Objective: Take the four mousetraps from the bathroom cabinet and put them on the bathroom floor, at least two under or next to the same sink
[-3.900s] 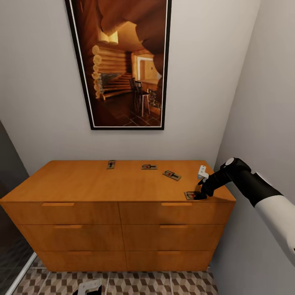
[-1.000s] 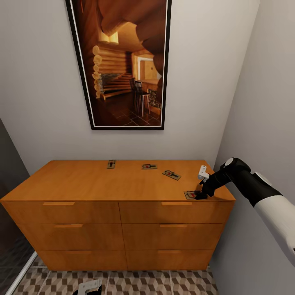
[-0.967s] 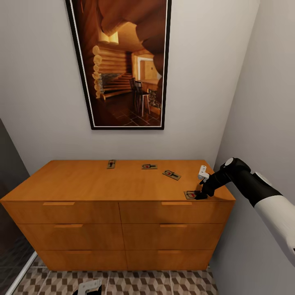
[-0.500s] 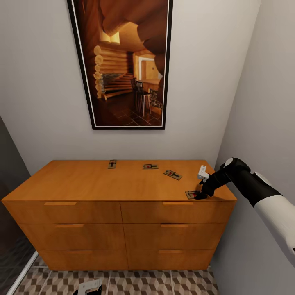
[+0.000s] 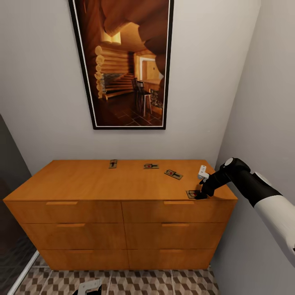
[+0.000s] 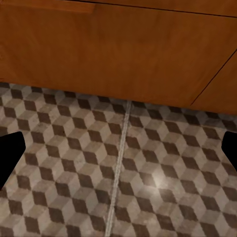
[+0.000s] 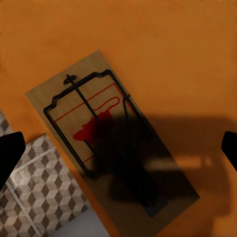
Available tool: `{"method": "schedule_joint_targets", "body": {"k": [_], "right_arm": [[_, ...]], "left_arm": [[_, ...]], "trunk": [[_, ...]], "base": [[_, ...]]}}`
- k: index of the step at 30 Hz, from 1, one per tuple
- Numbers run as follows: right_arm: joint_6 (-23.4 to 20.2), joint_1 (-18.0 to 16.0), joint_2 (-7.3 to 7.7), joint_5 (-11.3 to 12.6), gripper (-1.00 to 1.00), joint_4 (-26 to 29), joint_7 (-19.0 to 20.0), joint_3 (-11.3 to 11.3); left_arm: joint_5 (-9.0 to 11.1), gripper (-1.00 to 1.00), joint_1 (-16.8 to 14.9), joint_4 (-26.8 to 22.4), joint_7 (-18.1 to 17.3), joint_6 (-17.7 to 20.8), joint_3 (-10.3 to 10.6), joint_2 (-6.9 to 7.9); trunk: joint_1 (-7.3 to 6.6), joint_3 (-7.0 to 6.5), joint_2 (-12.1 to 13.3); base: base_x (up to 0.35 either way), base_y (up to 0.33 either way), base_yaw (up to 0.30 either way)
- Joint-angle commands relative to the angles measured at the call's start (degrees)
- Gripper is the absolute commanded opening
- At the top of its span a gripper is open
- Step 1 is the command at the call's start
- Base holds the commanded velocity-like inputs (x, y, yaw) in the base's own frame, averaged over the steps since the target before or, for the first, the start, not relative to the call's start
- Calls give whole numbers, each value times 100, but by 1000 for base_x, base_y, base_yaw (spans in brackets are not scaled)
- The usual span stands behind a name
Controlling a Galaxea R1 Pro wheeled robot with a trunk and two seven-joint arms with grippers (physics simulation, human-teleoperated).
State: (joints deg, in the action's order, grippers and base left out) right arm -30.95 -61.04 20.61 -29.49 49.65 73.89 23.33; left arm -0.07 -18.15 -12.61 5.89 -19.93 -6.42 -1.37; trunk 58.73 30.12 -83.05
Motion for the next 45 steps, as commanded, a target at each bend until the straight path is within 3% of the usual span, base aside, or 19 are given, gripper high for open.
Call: {"method": "schedule_joint_targets", "body": {"k": [1, 45], "right_arm": [[-52, -5, 4, -13, 100, 9, 21, 13], [-52, -5, 7, -13, 100, 1, 28, 5]], "left_arm": [[-1, 100, -4, 4, 0, -20, -26, -3], [-2, 100, -4, 4, -1, -20, -23, -7]], "trunk": [[0, 6, -3], [0, 6, -3]], "base": [[-12, 17, 0], [-12, -7, 0]]}}
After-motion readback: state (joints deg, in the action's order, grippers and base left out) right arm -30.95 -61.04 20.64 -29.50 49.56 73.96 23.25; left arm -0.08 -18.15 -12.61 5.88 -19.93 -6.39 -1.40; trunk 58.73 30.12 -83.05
